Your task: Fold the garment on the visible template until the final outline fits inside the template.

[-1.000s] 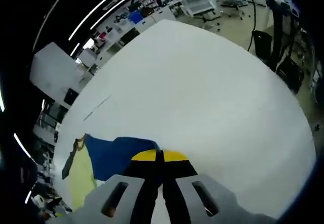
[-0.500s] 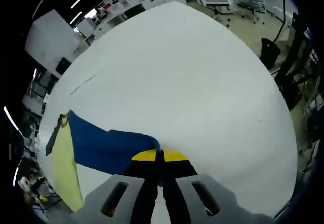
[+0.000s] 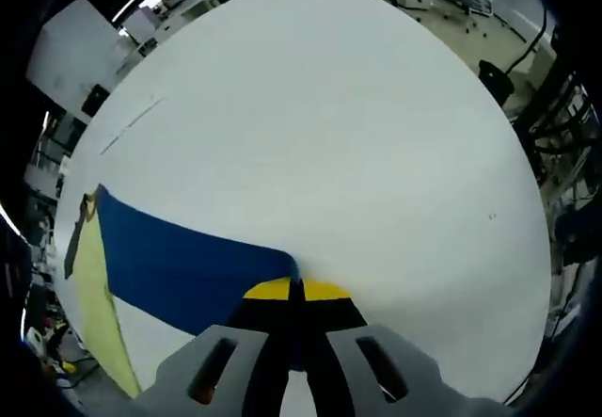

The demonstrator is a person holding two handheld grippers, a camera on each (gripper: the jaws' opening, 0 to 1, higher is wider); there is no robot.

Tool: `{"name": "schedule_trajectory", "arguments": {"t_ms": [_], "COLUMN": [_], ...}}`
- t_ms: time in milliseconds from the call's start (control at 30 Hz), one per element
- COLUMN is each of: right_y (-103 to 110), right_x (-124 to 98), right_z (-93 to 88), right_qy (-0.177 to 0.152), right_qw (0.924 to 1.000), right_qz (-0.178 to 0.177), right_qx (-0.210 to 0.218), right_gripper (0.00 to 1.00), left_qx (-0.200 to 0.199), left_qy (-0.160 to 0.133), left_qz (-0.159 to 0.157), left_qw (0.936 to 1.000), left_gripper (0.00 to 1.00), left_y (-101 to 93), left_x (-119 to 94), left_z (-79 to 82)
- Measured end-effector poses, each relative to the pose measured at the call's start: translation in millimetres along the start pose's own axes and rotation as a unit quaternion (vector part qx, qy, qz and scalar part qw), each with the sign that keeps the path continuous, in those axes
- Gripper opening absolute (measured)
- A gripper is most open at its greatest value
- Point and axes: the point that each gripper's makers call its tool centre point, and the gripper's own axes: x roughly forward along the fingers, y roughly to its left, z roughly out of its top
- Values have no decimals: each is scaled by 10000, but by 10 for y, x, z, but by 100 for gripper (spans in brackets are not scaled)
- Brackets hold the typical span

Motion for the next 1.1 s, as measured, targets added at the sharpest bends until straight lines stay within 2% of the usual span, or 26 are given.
{"name": "schedule_trajectory", "arguments": {"t_ms": [133, 233, 300, 333, 367, 467, 567, 700, 767, 800, 900, 967, 1033, 1100], "right_y": [0, -8, 45, 34, 33, 29, 26, 83, 143, 109, 217, 307, 398, 460], "right_x": [13, 27, 9, 33, 23, -4, -64, -225, -313, -323, -466, -561, -663, -731], "right_z": [3, 43, 55, 78, 115, 82, 61, 76, 56, 95, 179, 165, 183, 134], "right_qy": [-66, -146, -251, -307, -432, -536, -696, -1241, -1413, -1487, -1944, -2095, -2329, -2405], "right_qw": [10000, 9988, 9964, 9958, 9946, 9904, 9893, 9880, 9856, 9847, 9760, 9719, 9640, 9615], "right_qz": [8, -26, -79, -80, -148, -333, -354, -295, -261, -246, -62, -36, 5, 23], "right_qx": [-48, -467, -802, -856, -930, -1232, -1234, -867, -891, -880, -978, -1070, -1285, -1330], "right_gripper": [2, 2, 8, 15, 27, 59, 62, 73, 75, 75, 79, 83, 85, 88], "left_qx": [33, 76, 90, 99, 100, 92, 70, 4, 1, -6, -61, -83, -102, -100], "left_qy": [-14, -39, -36, -41, -60, -104, -158, -362, -471, -527, -658, -761, -841, -915], "left_qz": [-57, -94, -100, -97, -91, -73, -48, -6, 18, 29, 38, 13, 7, 21], "left_qw": [10000, 9999, 9999, 9999, 9999, 9999, 9998, 9993, 9989, 9986, 9978, 9971, 9964, 9958], "left_gripper": [95, 95, 95, 95, 95, 95, 96, 97, 98, 99, 99, 99, 99, 99], "left_y": [-42, -64, -63, -59, -51, -31, -8, 32, 58, 71, 120, 142, 171, 209], "left_x": [43, 54, 52, 47, 38, 17, -3, -42, -54, -58, -80, -96, -110, -131], "left_z": [50, 81, 82, 85, 89, 95, 104, 165, 195, 212, 265, 311, 348, 389]}}
